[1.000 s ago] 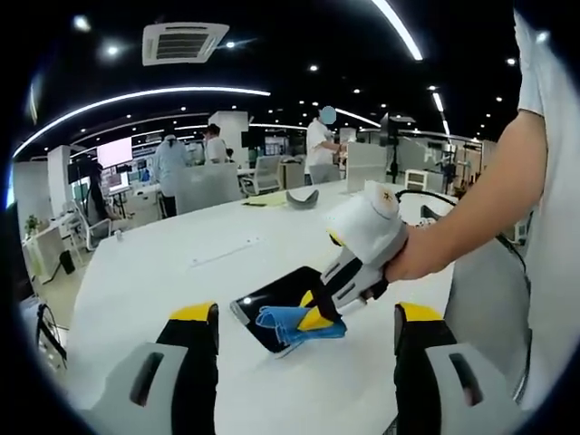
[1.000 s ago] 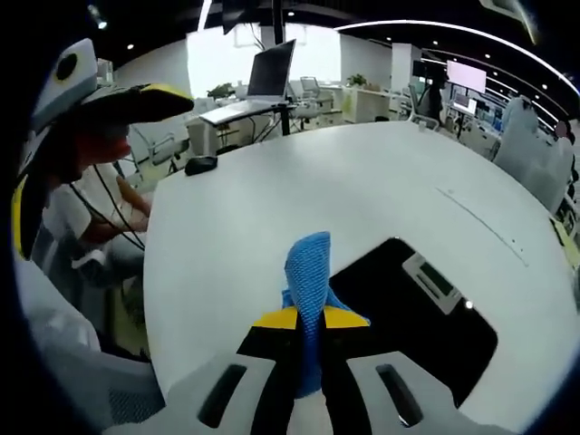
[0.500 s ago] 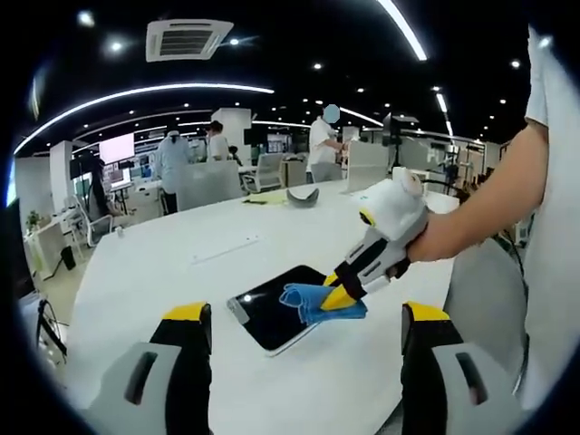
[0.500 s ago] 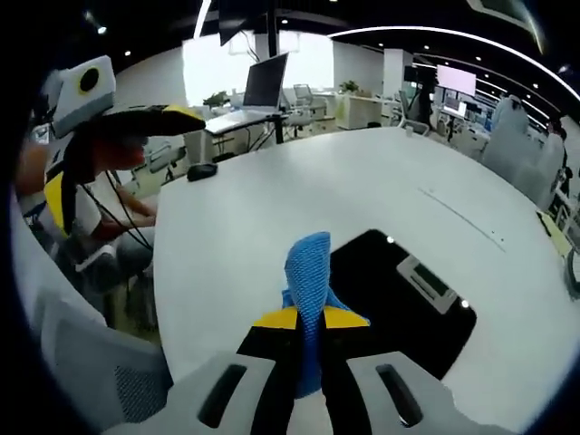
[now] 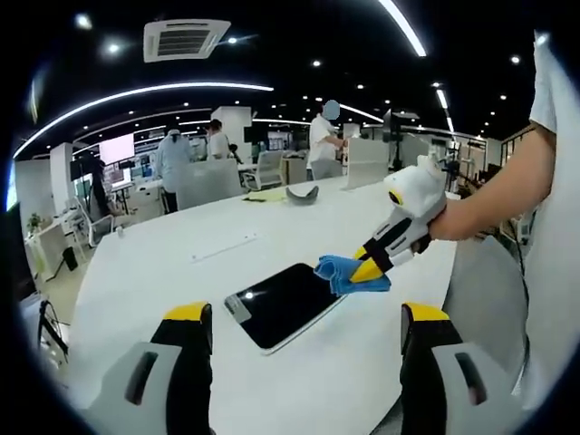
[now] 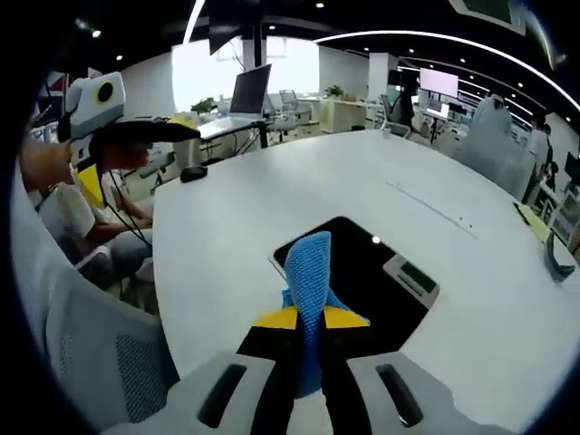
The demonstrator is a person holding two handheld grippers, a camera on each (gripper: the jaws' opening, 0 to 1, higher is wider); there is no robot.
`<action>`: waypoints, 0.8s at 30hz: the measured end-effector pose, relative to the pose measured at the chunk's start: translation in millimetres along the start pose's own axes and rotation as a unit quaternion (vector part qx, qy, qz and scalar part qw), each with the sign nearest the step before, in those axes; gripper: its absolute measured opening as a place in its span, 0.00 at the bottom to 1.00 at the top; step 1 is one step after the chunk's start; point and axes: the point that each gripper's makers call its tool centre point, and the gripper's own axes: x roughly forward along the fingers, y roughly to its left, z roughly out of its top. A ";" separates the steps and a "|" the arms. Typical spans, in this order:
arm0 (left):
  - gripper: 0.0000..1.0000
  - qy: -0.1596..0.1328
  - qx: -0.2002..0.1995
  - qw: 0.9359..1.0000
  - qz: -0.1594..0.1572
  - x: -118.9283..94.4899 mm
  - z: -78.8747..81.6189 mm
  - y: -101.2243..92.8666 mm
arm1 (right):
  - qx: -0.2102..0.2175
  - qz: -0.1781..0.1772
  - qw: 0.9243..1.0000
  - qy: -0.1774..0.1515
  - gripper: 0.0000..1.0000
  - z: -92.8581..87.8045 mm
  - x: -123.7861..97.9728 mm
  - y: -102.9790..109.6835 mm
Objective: Wipe the mirror surface with the cleaning cloth until all visible marks leave the cleaned area.
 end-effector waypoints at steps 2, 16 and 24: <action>0.86 0.002 0.002 1.000 0.001 -0.1 -1.0 0.0 | -0.001 -0.004 1.000 0.000 0.03 -2.6 -3.9 -2.3; 0.85 0.009 -0.006 1.000 0.016 -2.9 -4.4 5.3 | 0.033 -0.039 0.999 -0.002 0.03 -31.3 -41.0 -29.3; 0.85 0.005 -0.010 1.000 0.022 -3.4 -4.1 9.1 | 0.043 -0.057 0.997 0.004 0.03 -51.7 -66.5 -38.3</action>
